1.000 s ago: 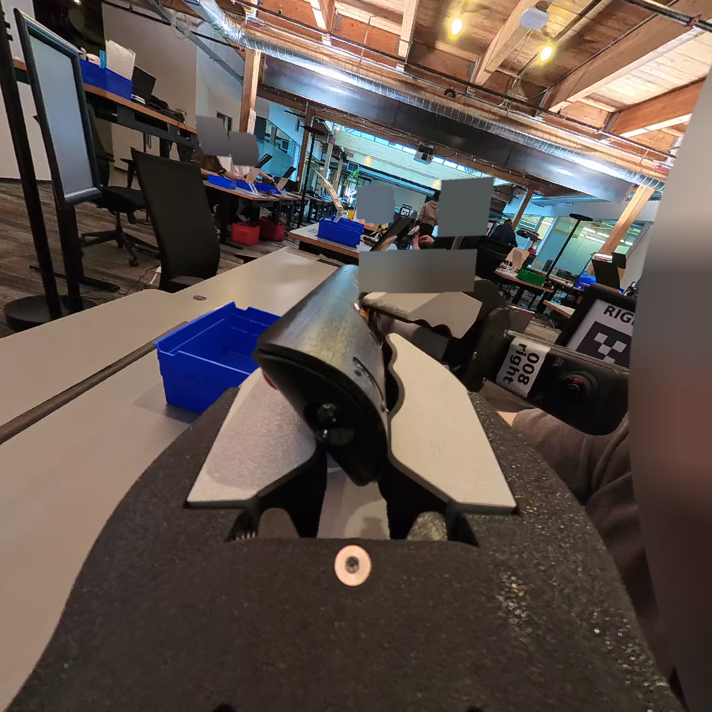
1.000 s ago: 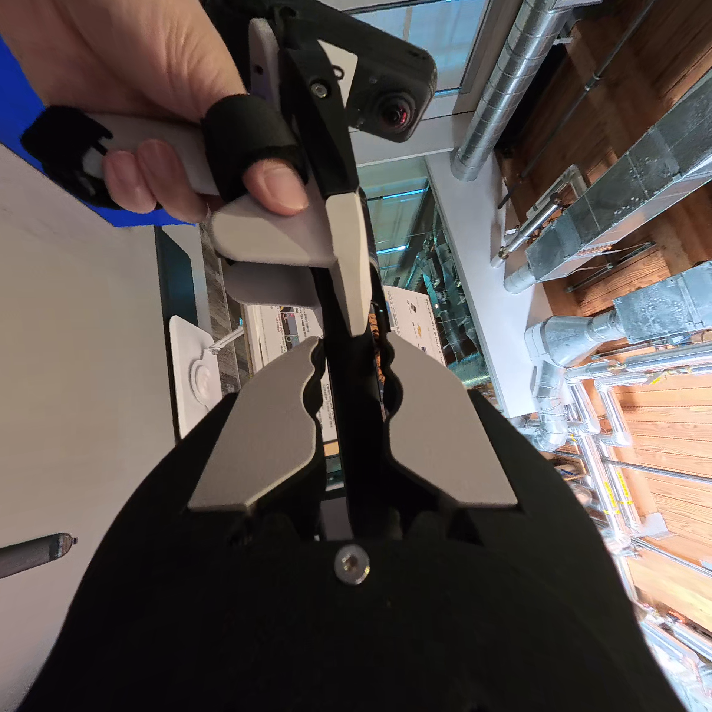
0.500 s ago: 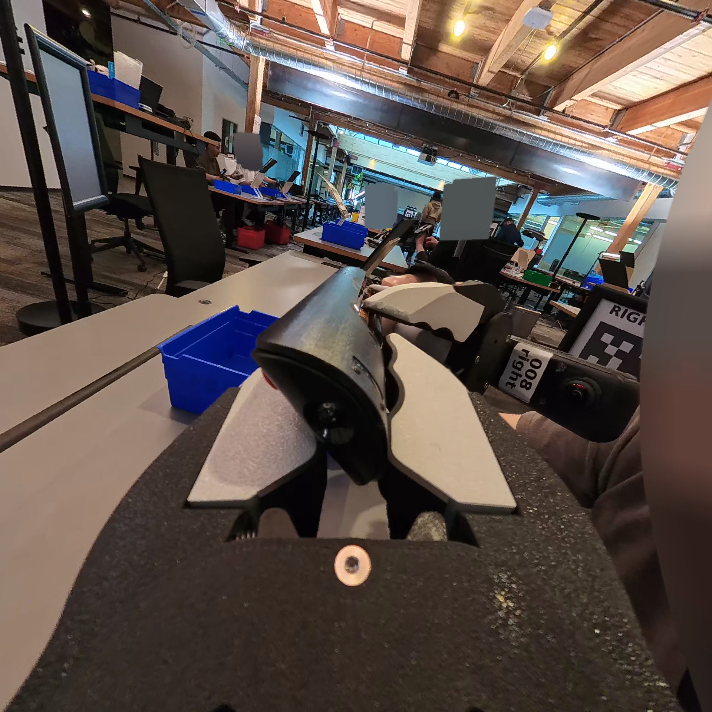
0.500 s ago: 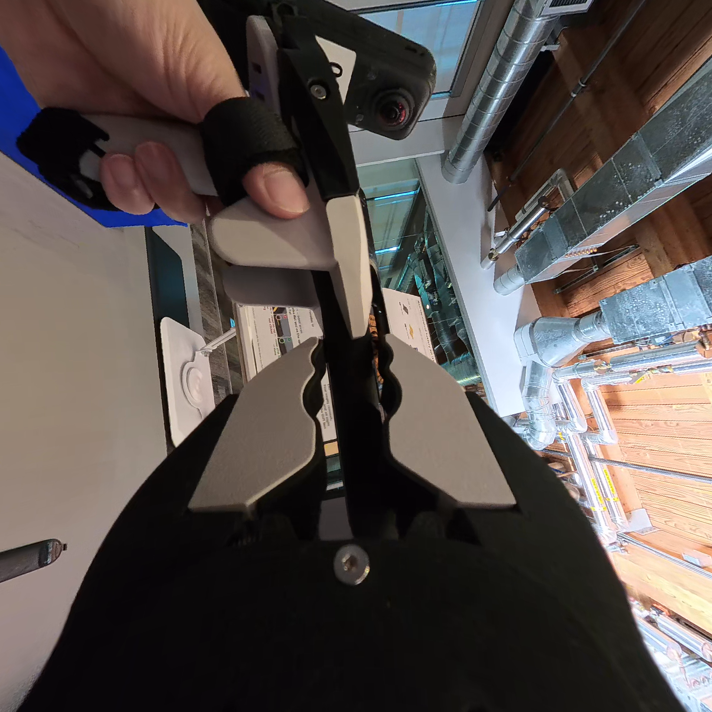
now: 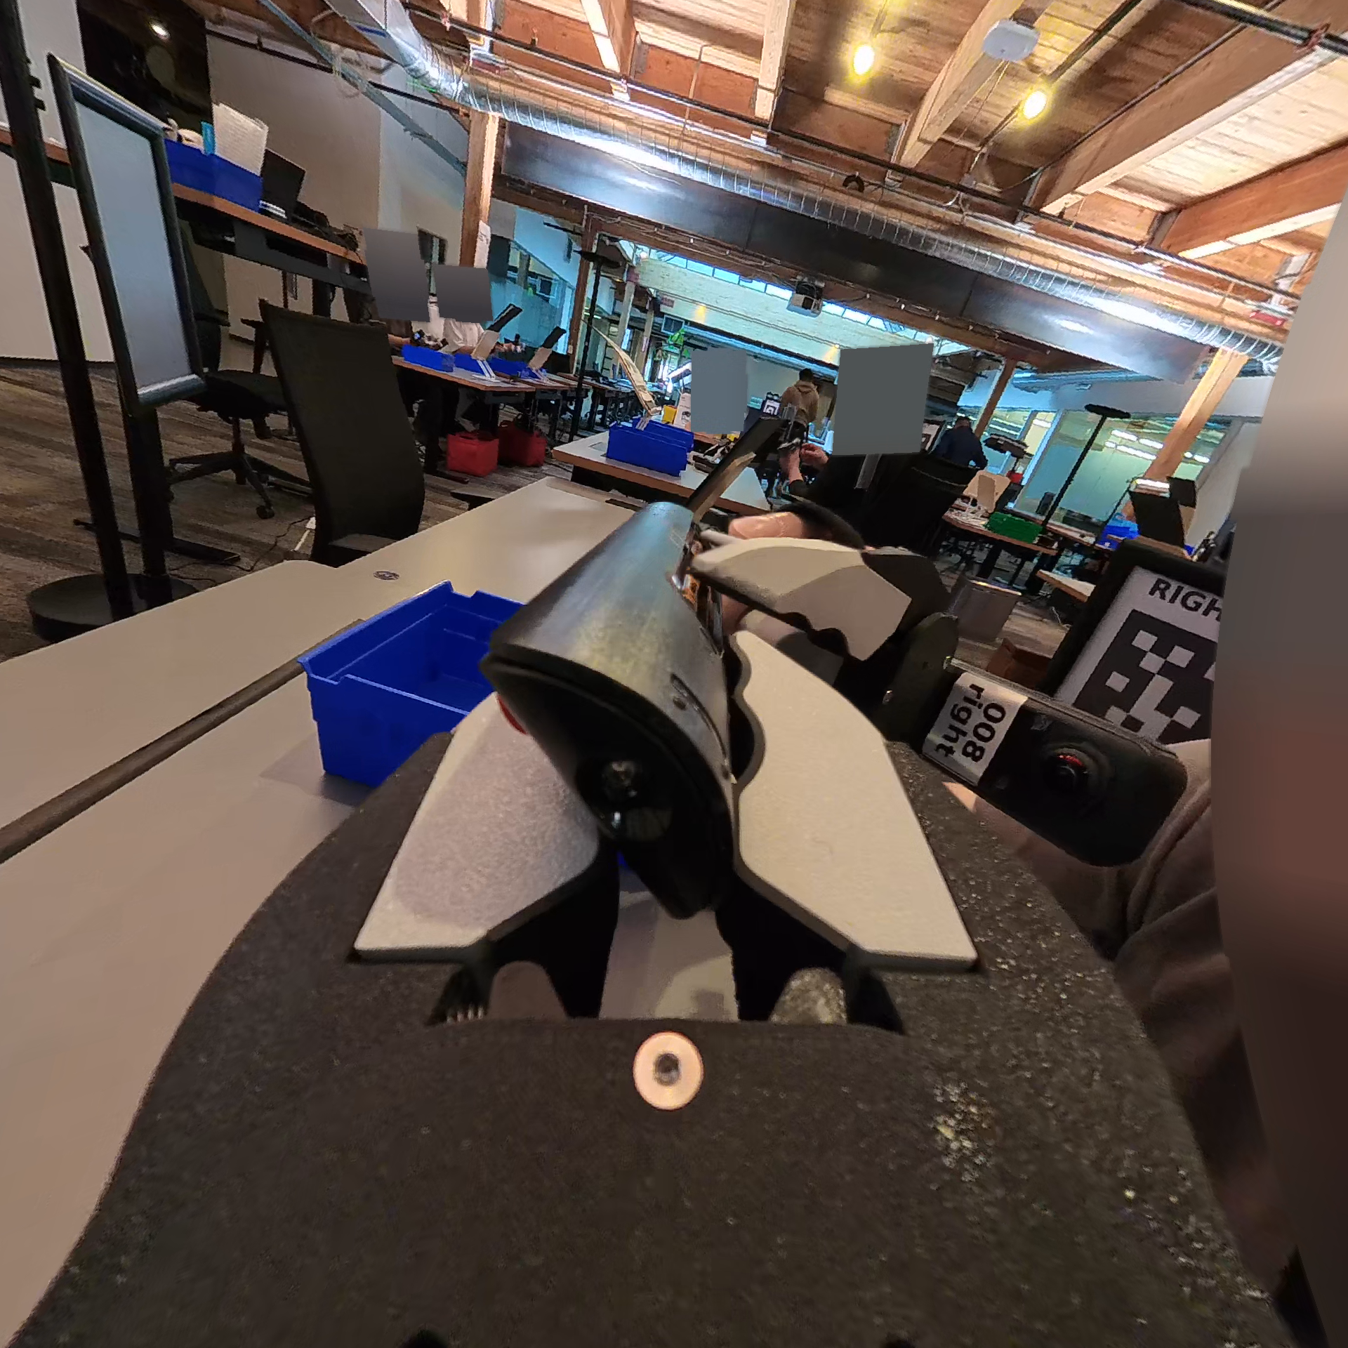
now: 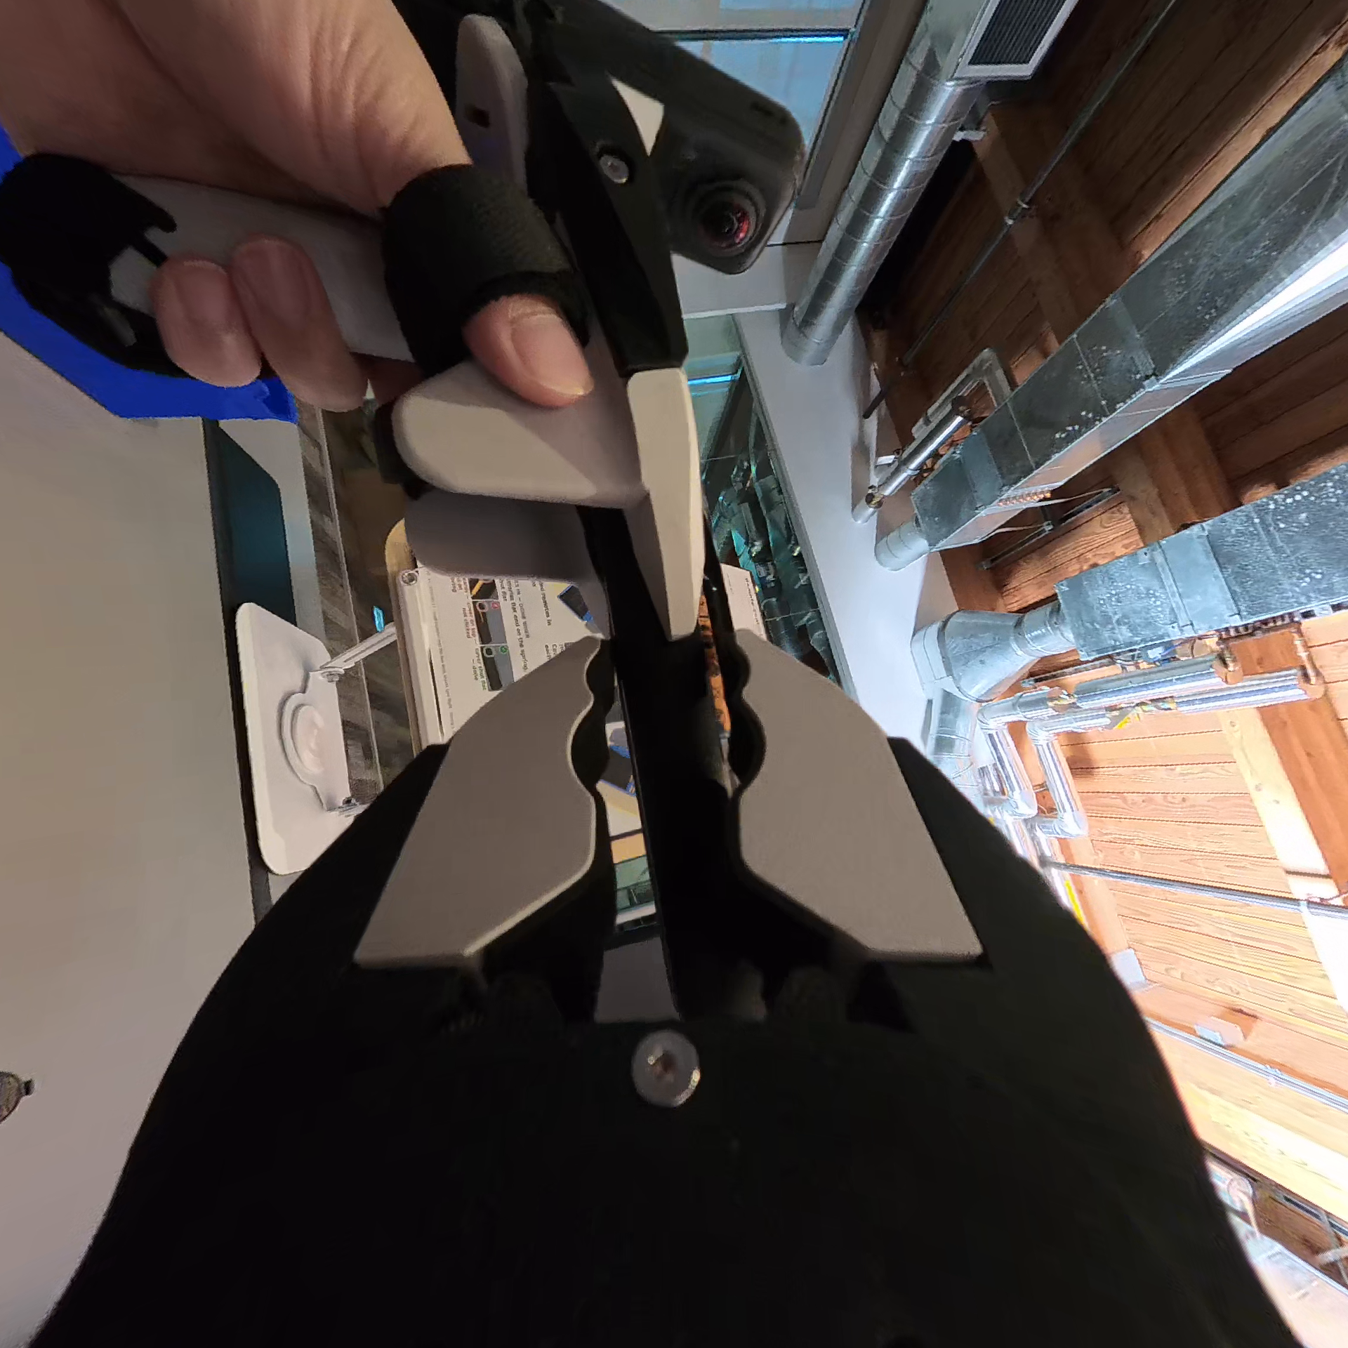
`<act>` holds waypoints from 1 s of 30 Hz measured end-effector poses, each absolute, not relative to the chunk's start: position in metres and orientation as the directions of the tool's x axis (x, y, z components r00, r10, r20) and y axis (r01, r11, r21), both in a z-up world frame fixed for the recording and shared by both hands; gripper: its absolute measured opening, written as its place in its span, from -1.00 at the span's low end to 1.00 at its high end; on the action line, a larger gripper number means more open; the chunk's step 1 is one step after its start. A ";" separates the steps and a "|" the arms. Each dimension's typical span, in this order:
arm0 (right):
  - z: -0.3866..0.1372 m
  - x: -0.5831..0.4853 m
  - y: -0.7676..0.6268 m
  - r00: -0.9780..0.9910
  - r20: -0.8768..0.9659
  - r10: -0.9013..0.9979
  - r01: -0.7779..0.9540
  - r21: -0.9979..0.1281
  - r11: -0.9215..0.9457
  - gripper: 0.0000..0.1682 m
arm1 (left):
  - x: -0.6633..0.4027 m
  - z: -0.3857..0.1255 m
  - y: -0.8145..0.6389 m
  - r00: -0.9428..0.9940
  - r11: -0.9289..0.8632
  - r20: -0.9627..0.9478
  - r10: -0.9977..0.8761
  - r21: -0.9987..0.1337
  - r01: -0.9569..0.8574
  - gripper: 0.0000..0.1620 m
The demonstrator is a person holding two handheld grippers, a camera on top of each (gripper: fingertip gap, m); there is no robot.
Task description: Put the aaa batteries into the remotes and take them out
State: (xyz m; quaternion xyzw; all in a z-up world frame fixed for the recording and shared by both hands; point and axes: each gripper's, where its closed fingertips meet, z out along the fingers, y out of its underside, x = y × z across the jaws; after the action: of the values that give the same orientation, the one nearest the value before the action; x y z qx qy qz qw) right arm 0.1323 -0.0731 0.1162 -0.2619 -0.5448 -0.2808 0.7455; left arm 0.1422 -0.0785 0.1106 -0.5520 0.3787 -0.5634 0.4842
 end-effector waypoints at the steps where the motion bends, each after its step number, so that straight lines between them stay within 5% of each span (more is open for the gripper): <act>1: 0.117 0.132 -0.073 0.249 0.960 -0.131 0.709 -0.088 0.700 -0.63 | 0.143 0.111 -0.079 0.077 -0.244 0.255 -0.964 -0.961 0.127 -0.65; 30: 0.114 0.133 -0.074 0.214 0.964 -0.158 0.726 -0.049 0.686 -0.69 | 0.144 0.108 -0.077 0.062 -0.273 0.283 -0.957 -0.953 0.133 -0.64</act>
State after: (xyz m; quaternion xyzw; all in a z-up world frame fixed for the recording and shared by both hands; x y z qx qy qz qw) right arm 0.1325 -0.0737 0.1137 -0.2581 -0.5502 -0.3005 0.7351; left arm 0.1443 -0.0772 0.1080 -0.5534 0.3724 -0.5747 0.4741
